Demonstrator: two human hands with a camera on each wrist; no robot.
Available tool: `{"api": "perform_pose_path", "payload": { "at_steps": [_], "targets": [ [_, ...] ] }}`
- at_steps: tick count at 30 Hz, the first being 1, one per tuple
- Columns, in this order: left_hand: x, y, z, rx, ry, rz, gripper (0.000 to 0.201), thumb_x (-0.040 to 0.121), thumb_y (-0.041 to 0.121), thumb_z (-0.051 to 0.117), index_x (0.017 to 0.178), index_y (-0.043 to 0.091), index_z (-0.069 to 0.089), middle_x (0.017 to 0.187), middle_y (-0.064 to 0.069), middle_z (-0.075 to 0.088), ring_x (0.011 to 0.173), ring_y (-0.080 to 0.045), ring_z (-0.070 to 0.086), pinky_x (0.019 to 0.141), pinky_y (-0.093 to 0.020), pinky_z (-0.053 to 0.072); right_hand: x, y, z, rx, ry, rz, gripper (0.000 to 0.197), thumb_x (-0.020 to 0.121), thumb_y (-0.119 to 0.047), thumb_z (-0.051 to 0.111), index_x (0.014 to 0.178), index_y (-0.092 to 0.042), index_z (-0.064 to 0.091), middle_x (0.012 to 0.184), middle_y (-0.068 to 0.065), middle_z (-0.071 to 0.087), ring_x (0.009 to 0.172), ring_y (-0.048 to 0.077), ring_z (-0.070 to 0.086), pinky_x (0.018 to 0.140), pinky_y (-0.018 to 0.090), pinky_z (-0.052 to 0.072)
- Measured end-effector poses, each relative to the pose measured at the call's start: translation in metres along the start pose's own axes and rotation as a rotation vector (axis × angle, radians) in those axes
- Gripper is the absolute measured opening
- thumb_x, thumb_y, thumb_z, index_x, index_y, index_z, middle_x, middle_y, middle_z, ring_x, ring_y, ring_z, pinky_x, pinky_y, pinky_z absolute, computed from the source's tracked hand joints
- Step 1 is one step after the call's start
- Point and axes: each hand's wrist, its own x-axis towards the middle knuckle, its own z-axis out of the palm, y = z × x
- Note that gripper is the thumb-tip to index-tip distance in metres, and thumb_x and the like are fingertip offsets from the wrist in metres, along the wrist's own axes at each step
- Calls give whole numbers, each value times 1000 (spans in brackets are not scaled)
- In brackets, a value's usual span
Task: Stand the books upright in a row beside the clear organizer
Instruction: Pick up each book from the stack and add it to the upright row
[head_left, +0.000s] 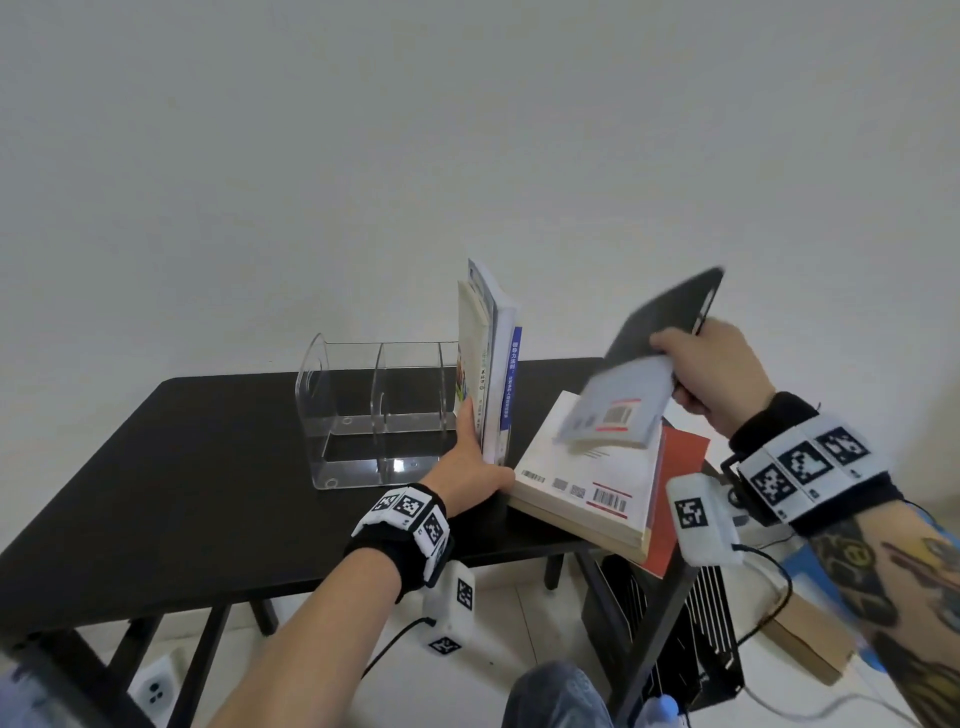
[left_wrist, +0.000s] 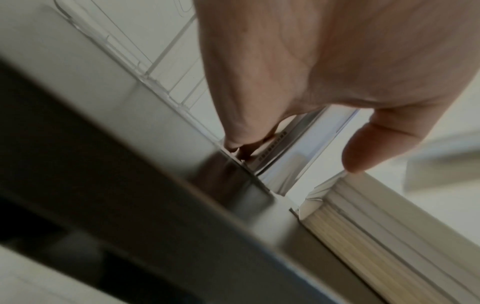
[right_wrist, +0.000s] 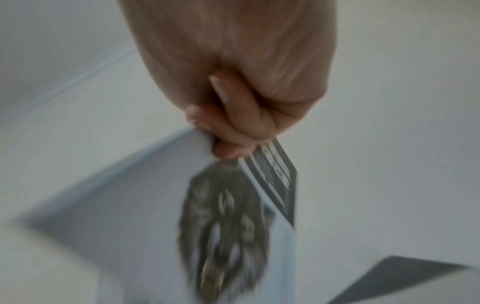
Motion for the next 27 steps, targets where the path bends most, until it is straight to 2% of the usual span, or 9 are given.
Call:
{"api": "perform_pose_path", "payload": {
  "at_steps": [2, 4, 7, 9, 14, 18, 20, 22, 27],
  "targets": [
    [-1, 0, 1, 1, 0, -3, 125, 66, 21, 68, 146, 44, -25, 148, -9, 41, 113, -30, 60, 100, -46, 49, -15, -19, 9, 55, 169, -223, 5, 89, -25, 56, 92, -21, 56, 72, 2, 64, 47, 16, 55, 38, 21, 38],
    [-1, 0, 2, 3, -7, -5, 126, 64, 20, 67, 145, 45, -25, 149, -10, 40, 109, -30, 61, 97, -46, 52, -35, -40, 18, 172, 241, -386, 6, 90, -28, 59, 88, -33, 57, 79, -6, 68, 56, 16, 62, 43, 22, 44],
    [-1, 0, 2, 17, -5, -1, 125, 64, 19, 66, 144, 45, -27, 145, -12, 43, 106, -32, 63, 95, -47, 52, -56, -66, 35, 272, 151, -407, 13, 88, -18, 63, 79, -12, 70, 64, 1, 73, 43, 18, 62, 42, 24, 49],
    [-1, -1, 3, 28, 1, 23, 126, 63, 21, 66, 144, 46, -27, 145, -13, 43, 107, -34, 62, 96, -49, 51, -66, -78, 48, 317, 113, -416, 17, 88, -15, 63, 74, -8, 71, 62, 3, 73, 41, 20, 62, 43, 26, 51],
    [-2, -3, 3, 32, 15, 15, 128, 62, 22, 67, 143, 46, -29, 140, -9, 50, 102, -30, 65, 94, -45, 53, -82, -86, 75, 469, 50, -465, 17, 92, -13, 64, 90, 2, 70, 81, 6, 76, 49, 7, 64, 48, 19, 51],
    [-3, -4, 3, 39, 25, 43, 127, 63, 21, 66, 145, 45, -28, 142, -10, 48, 104, -32, 64, 93, -44, 53, -77, -76, 96, 141, 9, -507, 38, 90, -24, 63, 66, 5, 65, 59, 16, 68, 49, 28, 65, 46, 36, 54],
    [-5, -3, 4, 42, 40, 48, 122, 69, 18, 66, 147, 43, -24, 141, -12, 49, 105, -36, 64, 91, -41, 53, -71, -66, 105, -97, -27, -533, 45, 92, -27, 60, 53, -4, 54, 47, 10, 59, 41, 17, 59, 41, 29, 50],
    [-6, -3, 5, 44, 74, 26, 116, 74, 15, 66, 150, 40, -19, 135, -16, 53, 105, -37, 64, 91, -42, 54, -67, -56, 112, -287, -61, -554, 47, 94, -27, 56, 51, -18, 38, 42, -4, 47, 35, 12, 48, 35, 14, 35],
    [-6, -5, 10, -2, 164, 14, 120, 81, 16, 67, 146, 31, -32, 144, -13, 47, 106, -30, 64, 97, -42, 51, -59, -37, 121, -437, -112, -524, 40, 96, -26, 50, 63, -28, 29, 48, -11, 37, 34, 9, 42, 35, 12, 31]
  ]
}}
